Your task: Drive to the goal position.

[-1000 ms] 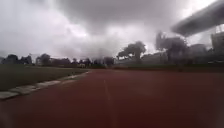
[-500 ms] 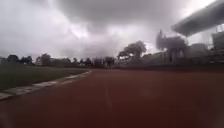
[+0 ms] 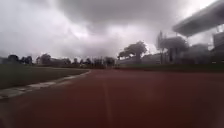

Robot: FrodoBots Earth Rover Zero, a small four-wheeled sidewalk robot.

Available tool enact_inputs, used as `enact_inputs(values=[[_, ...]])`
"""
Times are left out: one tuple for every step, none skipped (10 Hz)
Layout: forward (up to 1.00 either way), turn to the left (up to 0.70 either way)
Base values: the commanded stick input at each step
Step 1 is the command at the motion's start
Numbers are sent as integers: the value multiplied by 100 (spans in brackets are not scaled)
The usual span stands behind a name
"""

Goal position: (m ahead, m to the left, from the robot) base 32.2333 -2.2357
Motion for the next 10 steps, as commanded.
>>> enact_inputs(values=[[50,0],[50,0],[50,0],[50,0],[50,0],[50,0],[50,0],[50,0],[50,0],[50,0]])
